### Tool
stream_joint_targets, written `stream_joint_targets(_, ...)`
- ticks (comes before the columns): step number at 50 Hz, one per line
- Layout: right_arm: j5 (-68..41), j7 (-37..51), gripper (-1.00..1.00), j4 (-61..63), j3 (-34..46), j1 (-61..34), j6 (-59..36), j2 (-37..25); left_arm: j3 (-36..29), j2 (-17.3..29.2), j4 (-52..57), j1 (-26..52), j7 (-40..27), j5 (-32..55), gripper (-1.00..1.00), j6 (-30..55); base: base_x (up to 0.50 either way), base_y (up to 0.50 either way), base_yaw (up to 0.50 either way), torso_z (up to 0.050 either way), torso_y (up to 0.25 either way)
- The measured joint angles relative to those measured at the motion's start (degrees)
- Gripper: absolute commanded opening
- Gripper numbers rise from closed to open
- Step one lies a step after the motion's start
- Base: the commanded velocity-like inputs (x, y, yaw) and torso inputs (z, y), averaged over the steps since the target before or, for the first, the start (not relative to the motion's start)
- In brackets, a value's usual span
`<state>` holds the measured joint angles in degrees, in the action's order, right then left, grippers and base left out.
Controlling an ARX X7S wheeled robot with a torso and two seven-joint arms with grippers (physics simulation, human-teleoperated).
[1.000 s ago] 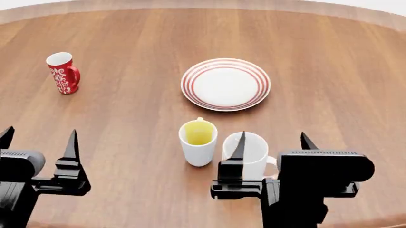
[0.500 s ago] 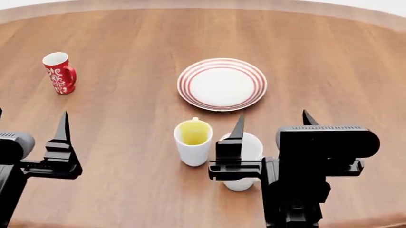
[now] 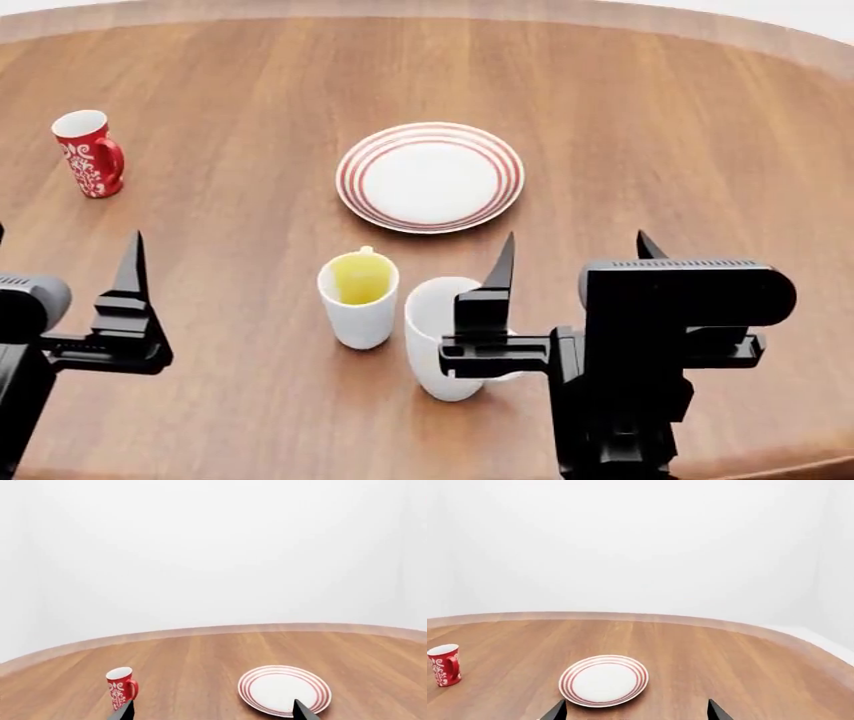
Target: Pick up the red mug and put it on the plate
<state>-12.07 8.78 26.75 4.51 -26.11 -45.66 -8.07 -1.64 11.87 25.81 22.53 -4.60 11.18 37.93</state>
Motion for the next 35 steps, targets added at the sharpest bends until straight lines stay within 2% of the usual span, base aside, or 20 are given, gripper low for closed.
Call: stream_joint_targets(35, -1.4, 1.7, 1.00, 0.6, 1.1, -1.3, -2.3, -1.0, 0.1, 0.9, 0.7, 0.2, -1.1, 1.2, 1.00, 0.2, 0.48, 0.00, 0.00, 0.000, 0.000)
